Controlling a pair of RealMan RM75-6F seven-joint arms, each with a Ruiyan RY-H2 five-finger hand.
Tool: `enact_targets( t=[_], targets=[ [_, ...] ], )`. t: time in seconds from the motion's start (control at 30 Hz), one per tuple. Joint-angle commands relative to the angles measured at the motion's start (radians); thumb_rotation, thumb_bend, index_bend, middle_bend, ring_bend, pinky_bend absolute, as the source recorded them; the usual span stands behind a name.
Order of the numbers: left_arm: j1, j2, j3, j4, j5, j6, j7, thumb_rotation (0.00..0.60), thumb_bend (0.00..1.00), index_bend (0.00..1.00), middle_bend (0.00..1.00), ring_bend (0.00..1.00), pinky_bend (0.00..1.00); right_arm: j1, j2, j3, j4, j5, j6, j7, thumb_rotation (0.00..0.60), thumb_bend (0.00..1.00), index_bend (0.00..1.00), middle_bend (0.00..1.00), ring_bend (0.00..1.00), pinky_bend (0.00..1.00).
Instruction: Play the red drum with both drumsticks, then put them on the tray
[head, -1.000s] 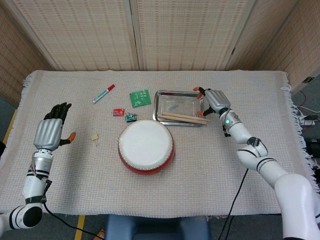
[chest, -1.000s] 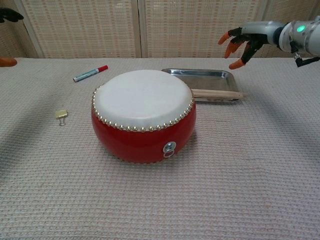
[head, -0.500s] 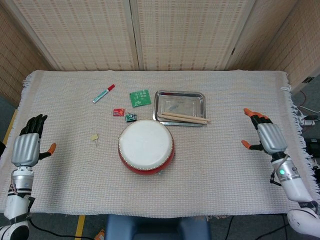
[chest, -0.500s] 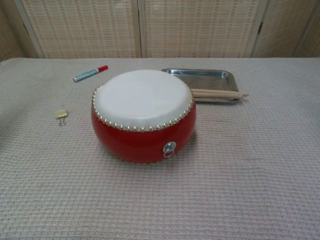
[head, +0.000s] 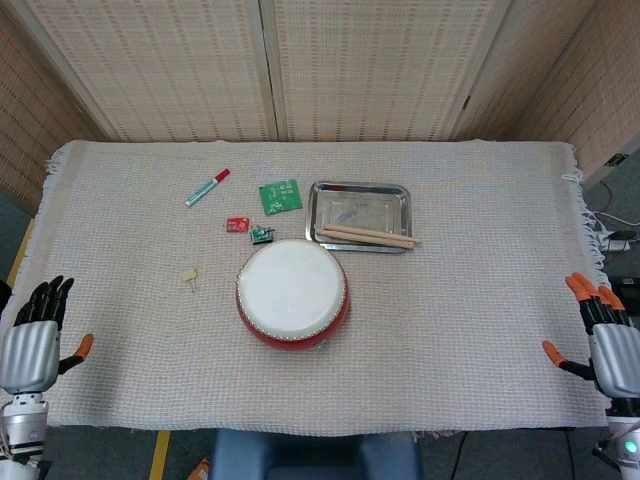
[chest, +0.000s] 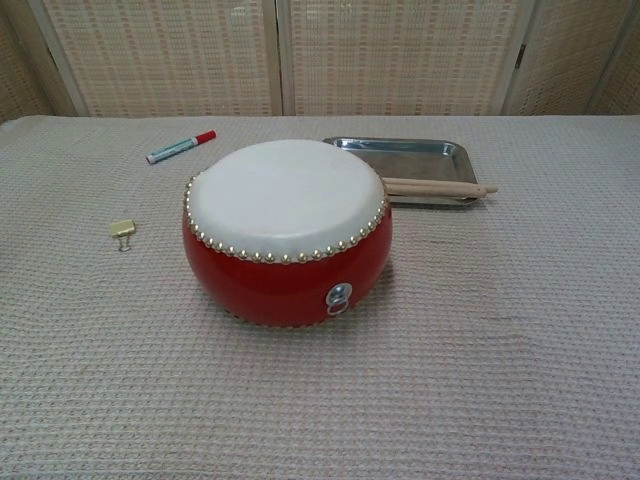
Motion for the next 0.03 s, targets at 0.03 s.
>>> enact_targets(
  t=[0.03],
  targets=[
    [0.016,-0.014,0.007,-0.004,0.021,0.008,0.003,0.600,0.31,0.00,0.00,0.00,0.17,-0.026,0.009,-0.005,-0.023,-0.015,0.021,-0.032,0.600,0.16,0.00,0.01,0.00,0.01]
  ],
)
